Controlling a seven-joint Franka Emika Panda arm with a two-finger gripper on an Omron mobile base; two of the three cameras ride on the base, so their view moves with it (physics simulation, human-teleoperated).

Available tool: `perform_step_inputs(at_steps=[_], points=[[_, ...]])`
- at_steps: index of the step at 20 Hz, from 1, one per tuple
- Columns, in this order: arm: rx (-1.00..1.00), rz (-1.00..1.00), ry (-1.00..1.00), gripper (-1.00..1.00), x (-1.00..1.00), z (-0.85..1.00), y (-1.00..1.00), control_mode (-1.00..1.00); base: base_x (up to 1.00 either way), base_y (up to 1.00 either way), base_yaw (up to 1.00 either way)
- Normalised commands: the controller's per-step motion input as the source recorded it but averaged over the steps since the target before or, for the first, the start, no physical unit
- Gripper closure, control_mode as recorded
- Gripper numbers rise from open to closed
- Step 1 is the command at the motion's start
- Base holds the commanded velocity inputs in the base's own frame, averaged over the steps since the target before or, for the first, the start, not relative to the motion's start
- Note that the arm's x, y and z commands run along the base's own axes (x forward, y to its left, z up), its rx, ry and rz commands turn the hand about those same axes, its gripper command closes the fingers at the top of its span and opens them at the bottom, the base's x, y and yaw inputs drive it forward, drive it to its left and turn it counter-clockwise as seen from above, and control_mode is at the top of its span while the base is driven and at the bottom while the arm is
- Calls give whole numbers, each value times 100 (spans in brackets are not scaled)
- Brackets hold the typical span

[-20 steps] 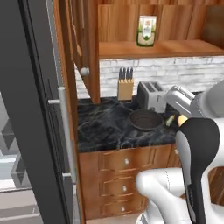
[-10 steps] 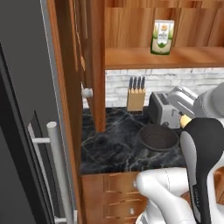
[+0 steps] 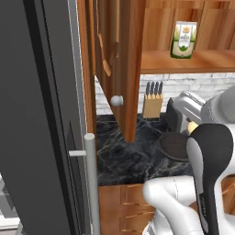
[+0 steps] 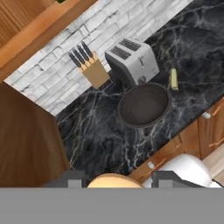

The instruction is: Pick the egg and butter from the fridge and place them by the bowl for mixing.

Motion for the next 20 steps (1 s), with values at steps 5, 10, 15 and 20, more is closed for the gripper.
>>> perform_step_inputs(at_steps=[5, 10, 15, 20], points=[[0, 5, 11, 100, 18, -57, 5, -100, 0, 0, 0], [0, 13, 9, 100, 41, -79, 15, -100, 0, 0, 0], [-2, 5, 2, 100, 94, -41, 0, -100, 0, 0, 0], [0, 0, 2, 100, 93, -43, -2, -100, 0, 0, 0]])
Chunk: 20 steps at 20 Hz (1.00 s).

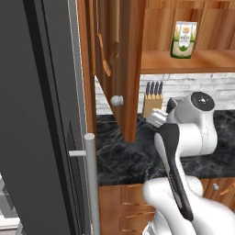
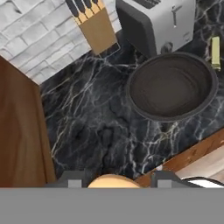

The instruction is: Pick the egg and butter from the fridge and place them by the bowl for mixing.

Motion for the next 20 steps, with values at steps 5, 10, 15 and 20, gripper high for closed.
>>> perform_step_inputs(at_steps=[5, 10, 15, 20], points=[[-3, 0, 16, 100, 81, -59, -5, -100, 0, 0, 0], [-6, 0, 23, 100, 49, -76, -7, -100, 0, 0, 0], [0, 1, 4, 100, 44, -48, -1, -100, 0, 0, 0], [0, 0, -1, 100, 64, -59, 0, -100, 0, 0, 0]])
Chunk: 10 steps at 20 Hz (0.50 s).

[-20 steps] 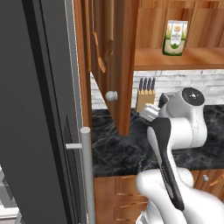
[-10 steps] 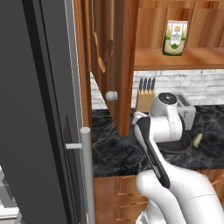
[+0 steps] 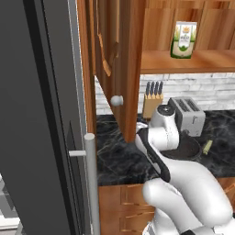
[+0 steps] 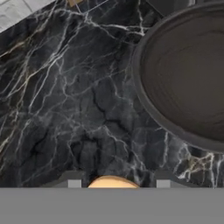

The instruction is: Pick the egg and butter from the fridge and place them by the bowl for mixing.

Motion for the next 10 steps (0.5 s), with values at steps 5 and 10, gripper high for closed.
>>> perform_step_inputs(at_steps=[5, 10], points=[[0, 0, 0, 100, 75, -52, 0, -100, 0, 0, 0], [-4, 0, 0, 100, 53, -39, 0, -100, 0, 0, 0]])
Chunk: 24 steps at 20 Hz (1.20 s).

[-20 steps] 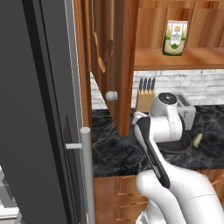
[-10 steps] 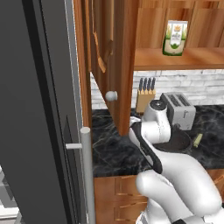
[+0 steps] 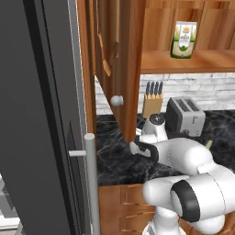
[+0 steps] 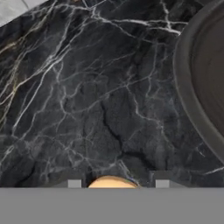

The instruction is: Pick the egg and butter from the fridge and place them by the bowl for mixing.

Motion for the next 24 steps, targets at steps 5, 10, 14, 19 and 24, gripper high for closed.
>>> perform_step_inputs(at_steps=[5, 10, 14, 19, 24], points=[[-1, 0, 0, -100, 30, -21, 0, -100, 0, 0, 0], [1, 0, 0, -100, 0, 9, 0, -100, 0, 0, 0], [2, 0, 0, -100, -35, 68, -7, -100, 0, 0, 0], [3, 4, -2, -100, -100, 100, -49, -100, 0, 0, 0], [3, 2, -1, -100, -100, 99, -42, -100, 0, 0, 0]])
